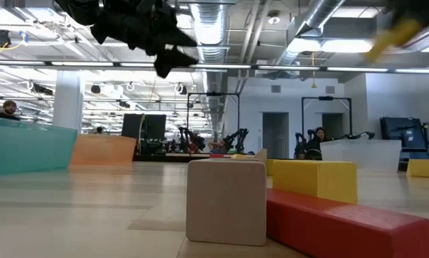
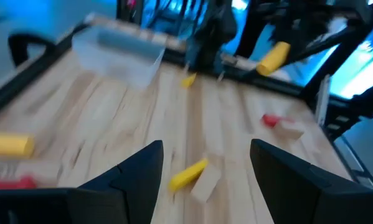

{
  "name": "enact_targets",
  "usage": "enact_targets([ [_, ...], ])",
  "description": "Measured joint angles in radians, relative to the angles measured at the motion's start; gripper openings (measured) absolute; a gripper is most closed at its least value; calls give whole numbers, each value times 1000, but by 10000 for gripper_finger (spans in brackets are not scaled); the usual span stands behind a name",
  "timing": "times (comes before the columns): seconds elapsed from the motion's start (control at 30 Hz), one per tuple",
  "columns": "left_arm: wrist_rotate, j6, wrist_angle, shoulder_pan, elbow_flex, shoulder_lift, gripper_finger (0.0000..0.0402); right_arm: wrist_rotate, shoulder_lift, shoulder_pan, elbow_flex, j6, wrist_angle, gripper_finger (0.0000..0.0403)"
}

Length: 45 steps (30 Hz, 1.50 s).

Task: Sort & place blocks by color
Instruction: Put the yellow wooden block into the green bin

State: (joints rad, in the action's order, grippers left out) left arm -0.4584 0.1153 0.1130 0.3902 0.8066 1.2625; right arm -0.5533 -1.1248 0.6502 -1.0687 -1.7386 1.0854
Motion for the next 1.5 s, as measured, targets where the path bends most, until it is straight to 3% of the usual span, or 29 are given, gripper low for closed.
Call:
enact_targets([
  [0.1,-6,-42,82,-28,1,0,228,-144,32,-42,13,144,-89,116],
  [0.23,21,-109,159,-80,1,0,228,-154,41,-123,14,345,-233,121],
  [0.33,144,-130,187,-124,1,0,228,-136,40,-174,14,529,-390,123],
  [0.47,258,-93,206,-154,1,0,228,-73,37,-235,14,752,-598,123],
  [0.73,118,-32,406,-155,1,0,228,108,37,-357,14,1083,-949,123],
  [0.93,108,35,588,-155,1,0,228,302,20,-459,14,1243,-1150,123],
  [1.2,118,81,756,-162,0,0,228,629,-150,-647,13,1280,-1615,123],
  [1.4,182,82,822,-179,0,0,228,766,-306,-730,12,1147,-1903,123],
  [1.5,184,84,831,-179,0,0,228,814,-368,-760,-14,1077,-1956,123],
])
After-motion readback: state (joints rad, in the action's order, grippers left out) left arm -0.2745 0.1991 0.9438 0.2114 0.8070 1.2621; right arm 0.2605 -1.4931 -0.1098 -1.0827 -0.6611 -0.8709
